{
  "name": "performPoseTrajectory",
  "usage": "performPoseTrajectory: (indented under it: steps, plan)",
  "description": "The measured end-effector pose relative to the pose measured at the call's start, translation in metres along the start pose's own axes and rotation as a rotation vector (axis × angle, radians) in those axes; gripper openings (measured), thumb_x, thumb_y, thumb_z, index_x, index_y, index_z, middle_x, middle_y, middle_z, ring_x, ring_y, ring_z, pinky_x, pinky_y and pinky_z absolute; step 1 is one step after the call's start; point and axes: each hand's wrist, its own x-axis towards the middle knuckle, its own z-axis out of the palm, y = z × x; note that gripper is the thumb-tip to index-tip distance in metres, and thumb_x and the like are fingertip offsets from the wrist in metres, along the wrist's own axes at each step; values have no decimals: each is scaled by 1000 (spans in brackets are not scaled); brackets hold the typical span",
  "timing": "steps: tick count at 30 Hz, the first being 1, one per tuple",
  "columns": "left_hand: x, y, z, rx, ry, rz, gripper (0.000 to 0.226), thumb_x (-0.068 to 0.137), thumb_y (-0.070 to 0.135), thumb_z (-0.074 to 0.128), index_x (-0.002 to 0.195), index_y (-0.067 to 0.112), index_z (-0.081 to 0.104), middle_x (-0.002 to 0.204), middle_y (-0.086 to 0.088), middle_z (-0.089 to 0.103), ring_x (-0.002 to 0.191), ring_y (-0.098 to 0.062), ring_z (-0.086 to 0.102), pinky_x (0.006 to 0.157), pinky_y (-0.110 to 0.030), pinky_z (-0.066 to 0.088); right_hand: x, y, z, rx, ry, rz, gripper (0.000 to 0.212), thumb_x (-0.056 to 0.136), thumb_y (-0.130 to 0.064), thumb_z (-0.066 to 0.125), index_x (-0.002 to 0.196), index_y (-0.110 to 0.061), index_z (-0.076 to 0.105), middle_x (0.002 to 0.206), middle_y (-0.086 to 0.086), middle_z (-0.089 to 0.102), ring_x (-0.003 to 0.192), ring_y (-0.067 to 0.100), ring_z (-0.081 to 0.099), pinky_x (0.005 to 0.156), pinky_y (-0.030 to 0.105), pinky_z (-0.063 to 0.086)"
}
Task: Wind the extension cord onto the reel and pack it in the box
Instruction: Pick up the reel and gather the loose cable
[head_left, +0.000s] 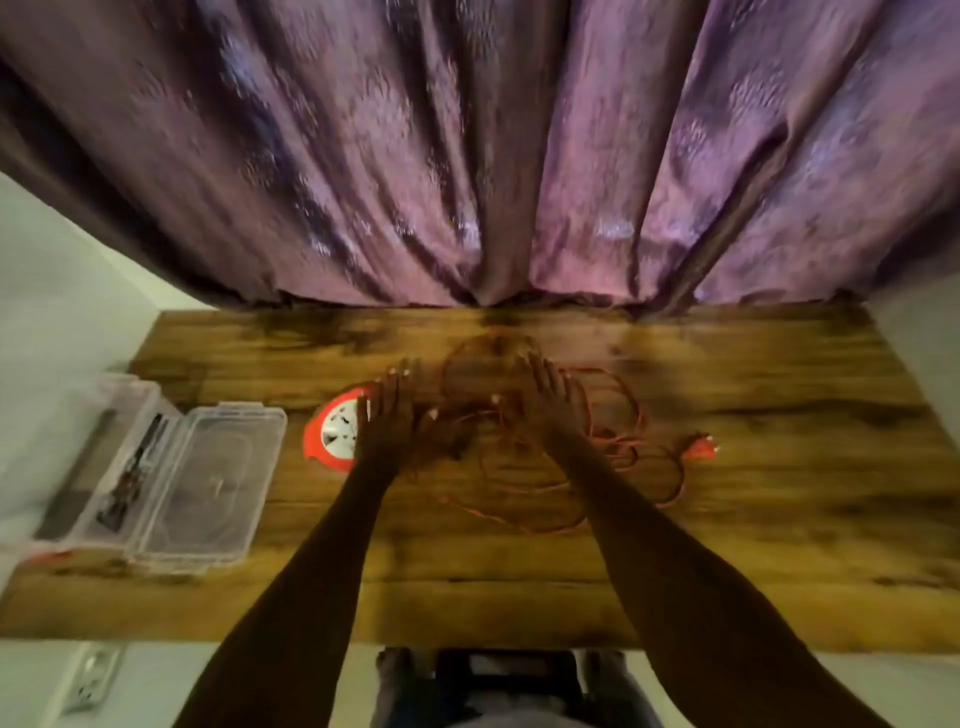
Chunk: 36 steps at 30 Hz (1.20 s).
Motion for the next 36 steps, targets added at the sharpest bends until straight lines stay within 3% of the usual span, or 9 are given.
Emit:
performPoseTrajectory:
  steps: [5,10,14,17,22,27,32,36]
  plan:
    - [5,0,16,-23,-20,-111,76,94,62,33,151,11,30,157,-15,31,144,-37,30,112,-63,19,31,1,15,23,-67,-56,73,99,-53,40,157,-18,13,165,10,9,151,33,5,118,56,9]
    - [10,4,32,10,-43,-152,75,94,65,29,153,18,28,157,-8,33,146,-35,25,113,-67,12,46,7,50,29,-45,-93,72,97,-59,37,155,-20,22,164,11,15,150,36,10,118,59,12]
    - [20,3,45,48,0,-165,74,94,66,31,148,15,39,155,-7,38,144,-38,27,112,-68,16,62,8,70,-20,42,-166,68,94,-62,27,146,-19,40,154,12,37,140,37,33,112,58,24]
    - [27,2,48,92,15,-150,76,92,71,24,147,21,40,157,-2,34,146,-35,21,113,-66,14,70,8,83,-83,124,-196,64,93,-62,29,137,-23,51,149,9,44,134,36,40,106,58,29]
    - [40,0,55,135,40,-61,86,84,76,3,150,28,30,160,3,26,148,-32,15,115,-64,11,72,10,89,-205,216,-199,63,92,-65,24,135,-29,53,151,2,42,129,34,41,98,53,33]
    - [39,0,62,182,120,-30,82,88,76,12,148,25,36,156,2,34,147,-32,20,115,-61,17,68,9,90,-248,238,-180,67,91,-67,14,136,-31,48,153,0,39,131,33,37,99,51,29]
    - [36,-2,62,176,153,29,82,90,75,17,148,21,35,155,2,35,147,-29,21,117,-54,18,72,10,90,-220,188,-191,60,95,-65,22,140,-32,43,157,1,32,137,34,32,104,55,27]
    - [32,-2,58,128,171,53,78,88,78,16,137,26,48,148,2,46,143,-28,29,114,-54,25,71,10,89,-187,153,-178,62,93,-68,22,142,-34,41,158,-1,30,138,32,31,106,55,25]
